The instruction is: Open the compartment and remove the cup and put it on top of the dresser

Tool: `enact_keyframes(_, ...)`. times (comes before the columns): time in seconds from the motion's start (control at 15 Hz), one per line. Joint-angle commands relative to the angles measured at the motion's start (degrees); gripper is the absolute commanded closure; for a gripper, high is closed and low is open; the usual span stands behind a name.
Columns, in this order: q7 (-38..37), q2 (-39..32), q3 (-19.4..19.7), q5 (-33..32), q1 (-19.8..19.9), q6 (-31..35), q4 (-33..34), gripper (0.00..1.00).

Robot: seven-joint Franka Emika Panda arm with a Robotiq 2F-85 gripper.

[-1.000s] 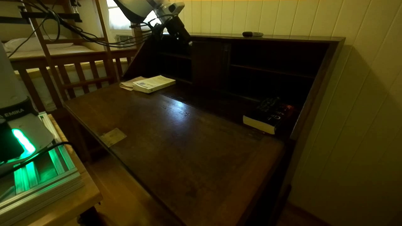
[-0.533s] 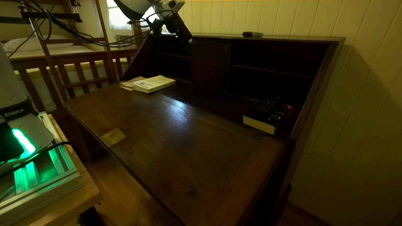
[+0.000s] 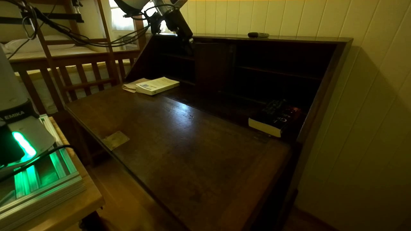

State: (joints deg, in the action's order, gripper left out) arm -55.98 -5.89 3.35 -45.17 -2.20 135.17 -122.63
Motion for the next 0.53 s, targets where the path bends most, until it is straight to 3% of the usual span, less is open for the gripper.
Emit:
enact_keyframes(0.0, 4.12, 3.35, -0.07, 2.95, 1.58, 0.19, -2.63, 0.0)
enact_keyframes(0.47, 6.75, 3.47, -0.8, 7.44, 1.78, 6.52, -3.43, 0.0)
